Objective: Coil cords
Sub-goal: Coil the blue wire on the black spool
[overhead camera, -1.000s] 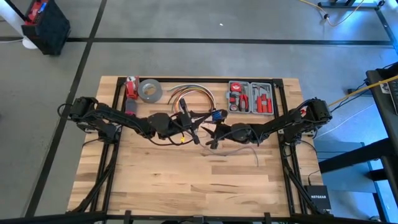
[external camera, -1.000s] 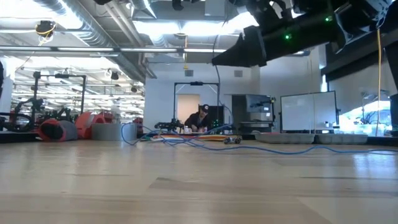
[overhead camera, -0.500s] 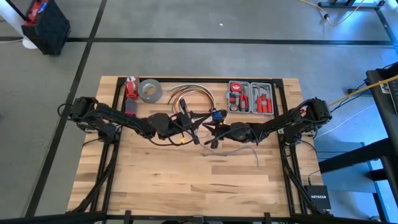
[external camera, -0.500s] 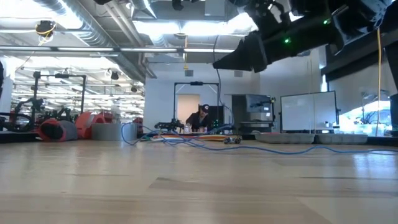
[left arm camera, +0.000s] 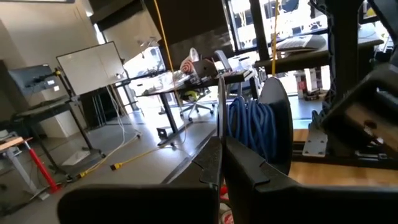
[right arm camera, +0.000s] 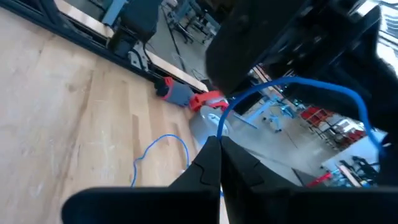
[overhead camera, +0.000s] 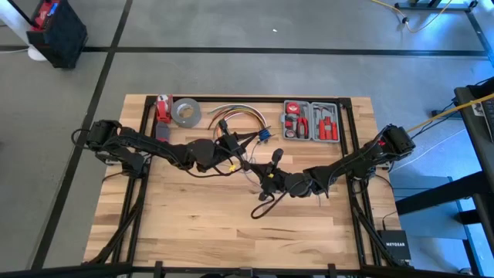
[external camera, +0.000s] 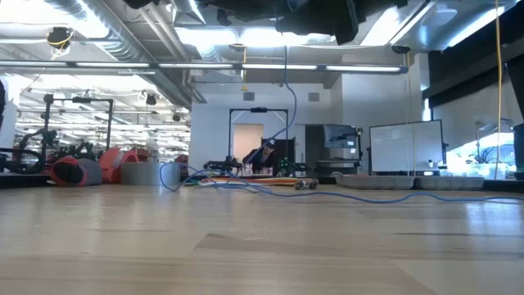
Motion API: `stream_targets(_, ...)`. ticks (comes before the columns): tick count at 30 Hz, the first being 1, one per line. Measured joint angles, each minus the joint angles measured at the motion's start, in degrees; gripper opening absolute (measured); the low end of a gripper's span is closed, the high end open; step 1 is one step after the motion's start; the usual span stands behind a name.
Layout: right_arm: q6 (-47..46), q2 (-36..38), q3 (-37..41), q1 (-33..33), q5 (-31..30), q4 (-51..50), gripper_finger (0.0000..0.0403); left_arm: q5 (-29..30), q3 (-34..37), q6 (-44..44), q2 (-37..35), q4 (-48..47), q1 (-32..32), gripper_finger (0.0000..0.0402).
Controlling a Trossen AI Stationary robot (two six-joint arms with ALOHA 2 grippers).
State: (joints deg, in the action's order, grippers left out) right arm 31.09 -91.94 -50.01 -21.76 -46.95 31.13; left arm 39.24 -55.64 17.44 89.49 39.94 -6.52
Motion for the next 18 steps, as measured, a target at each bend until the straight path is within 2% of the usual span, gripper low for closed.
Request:
stream_targets(4,3.94,0.90,-1.03,-1.46,-4.98,-0.30,0.0002,0.02,0.00,1.61,0.00,-0.58,0.00,0.0001)
stream_targets(8,5.30,5.04,-1.16,-2.75,-7.97,-1.85,0.0001,0.01,0.00,3.28,0.01,-2.62,-0.04,0.0001)
stream_targets(18,-1.63,17.15,-1.19,-4.25,-12.74,-18.25,0.0001,0.00,-0.02,7.16,0.02,-7.00,-0.07,0.0001)
